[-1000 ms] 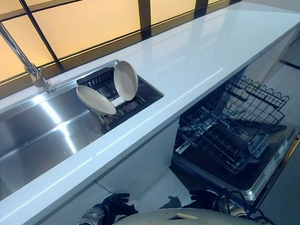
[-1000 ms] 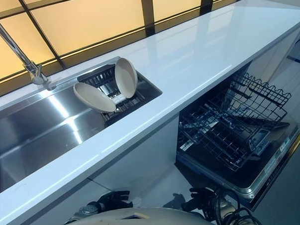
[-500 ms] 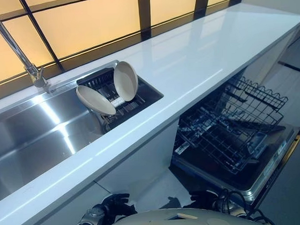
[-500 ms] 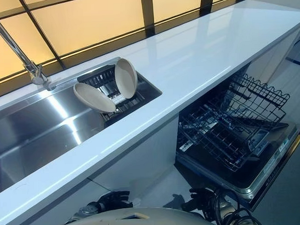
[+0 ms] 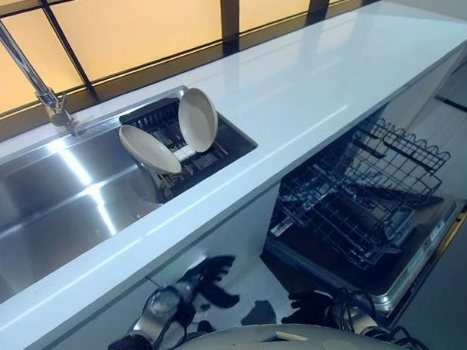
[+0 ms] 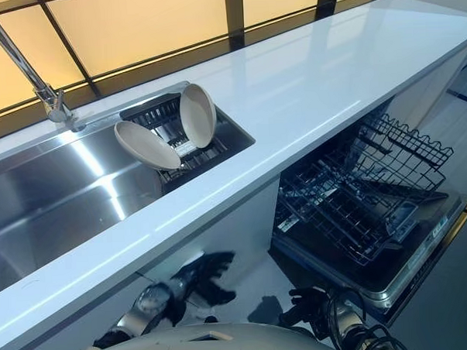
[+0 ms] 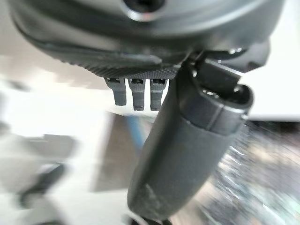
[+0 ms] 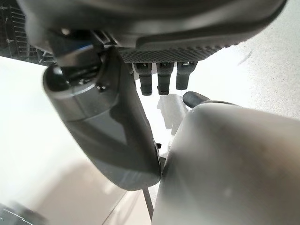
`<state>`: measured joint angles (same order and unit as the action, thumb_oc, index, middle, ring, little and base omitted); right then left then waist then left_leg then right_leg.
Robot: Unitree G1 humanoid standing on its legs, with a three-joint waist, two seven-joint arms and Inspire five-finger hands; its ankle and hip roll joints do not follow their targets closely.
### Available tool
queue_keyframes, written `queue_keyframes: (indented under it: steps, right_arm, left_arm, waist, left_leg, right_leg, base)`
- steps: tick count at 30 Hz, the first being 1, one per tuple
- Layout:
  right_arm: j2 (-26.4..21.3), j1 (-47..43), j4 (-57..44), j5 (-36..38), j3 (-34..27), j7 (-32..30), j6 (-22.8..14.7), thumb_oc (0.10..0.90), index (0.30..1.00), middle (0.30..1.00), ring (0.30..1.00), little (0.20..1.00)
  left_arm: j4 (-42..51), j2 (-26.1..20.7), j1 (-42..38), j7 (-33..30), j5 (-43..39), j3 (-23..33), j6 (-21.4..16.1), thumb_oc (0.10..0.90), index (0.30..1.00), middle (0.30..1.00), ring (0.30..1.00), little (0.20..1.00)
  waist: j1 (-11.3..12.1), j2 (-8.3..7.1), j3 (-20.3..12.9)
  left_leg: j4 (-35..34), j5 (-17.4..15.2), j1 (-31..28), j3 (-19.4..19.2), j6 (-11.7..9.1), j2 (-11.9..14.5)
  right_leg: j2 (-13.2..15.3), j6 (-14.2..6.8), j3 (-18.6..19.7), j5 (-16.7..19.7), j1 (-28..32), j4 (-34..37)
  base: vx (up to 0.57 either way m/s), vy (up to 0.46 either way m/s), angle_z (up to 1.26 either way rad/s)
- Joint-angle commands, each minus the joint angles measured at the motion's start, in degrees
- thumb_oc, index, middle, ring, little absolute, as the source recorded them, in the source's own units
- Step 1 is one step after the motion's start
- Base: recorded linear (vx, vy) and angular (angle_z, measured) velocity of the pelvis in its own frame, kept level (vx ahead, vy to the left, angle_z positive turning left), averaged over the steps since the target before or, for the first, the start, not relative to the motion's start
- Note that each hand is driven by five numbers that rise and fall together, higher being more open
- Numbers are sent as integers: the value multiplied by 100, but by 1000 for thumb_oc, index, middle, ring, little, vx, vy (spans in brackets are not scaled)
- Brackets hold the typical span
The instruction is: Pick up plates and place into dishwasher.
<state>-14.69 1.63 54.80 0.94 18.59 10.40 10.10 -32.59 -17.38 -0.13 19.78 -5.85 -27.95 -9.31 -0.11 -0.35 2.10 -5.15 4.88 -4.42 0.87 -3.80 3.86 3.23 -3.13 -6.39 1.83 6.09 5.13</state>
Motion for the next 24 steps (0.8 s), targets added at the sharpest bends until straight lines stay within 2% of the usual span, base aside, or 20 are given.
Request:
queue_keyframes:
  steps: [1,4,5,7,11,13,17,20,24]
  right_arm:
    - [-28,-30,-282,-134,259,86,124,800,900,900,900,900]
    - [-55,-15,-340,-182,294,84,112,800,900,900,900,900]
    - [-78,-1,-364,-183,299,75,108,800,900,900,900,900]
    - [-89,2,-340,-183,295,76,70,800,900,900,900,900]
    - [-124,-33,-189,-184,316,89,-33,800,900,900,900,900]
    - [-128,-53,-157,-181,334,83,-43,800,900,900,900,900]
    - [-121,-199,158,-113,400,39,-213,800,900,900,900,900]
    - [-54,-352,234,4,509,-52,-257,800,900,900,900,900]
    - [51,-620,402,282,705,-176,-380,800,900,900,900,900]
  left_arm:
    - [989,-110,-821,577,-847,-17,-228,800,900,900,900,900]
    - [1962,-234,-931,911,-1360,-71,-53,800,900,900,900,900]
    - [2565,-339,-974,1111,-1674,-88,103,800,900,900,900,900]
    - [2906,-374,-994,1219,-1772,-72,196,800,900,900,900,900]
    - [4050,-495,-1162,1591,-2298,-65,646,800,900,900,900,900]
    - [4397,-527,-1231,1532,-2495,-86,798,800,900,900,900,900]
    - [5103,-350,-1563,1425,-3254,-22,1126,800,900,900,900,900]
    - [5463,25,-1838,1254,-4061,-96,1487,800,900,900,900,900]
    - [5577,519,-2112,1003,-4837,-373,1716,800,900,900,900,900]
  waist:
    - [15,-196,176]
    - [18,-204,238]
    - [31,-214,255]
    - [39,-227,266]
    - [78,-265,261]
    - [93,-277,273]
    - [210,-334,315]
    - [319,-439,384]
    - [408,-590,436]
  left_leg:
    - [75,-402,-55,-187,579,-678]
    - [85,-417,-58,-186,600,-666]
    - [79,-423,-61,-171,605,-652]
    - [74,-425,-70,-158,602,-640]
    - [86,-407,-70,-98,554,-565]
    - [116,-387,-46,-62,527,-541]
    - [250,-325,92,77,448,-492]
    - [435,-307,237,195,365,-455]
    - [668,-333,369,312,278,-429]
  right_leg:
    - [-331,46,281,181,-263,-222]
    - [-342,51,289,203,-257,-184]
    - [-358,49,297,221,-239,-139]
    - [-371,46,303,229,-219,-111]
    - [-438,64,349,213,-147,-43]
    - [-453,70,358,215,-141,-41]
    - [-473,97,303,222,-99,-14]
    - [-487,121,220,220,-61,-19]
    - [-499,143,156,196,-23,-50]
  base:
    - [-46,-27,-6]
    - [-61,-53,-7]
    - [-53,-75,-3]
    - [-34,-82,1]
    - [-31,-119,3]
    - [-41,-99,7]
    - [-55,-123,9]
    - [-79,-159,16]
    - [-43,-138,32]
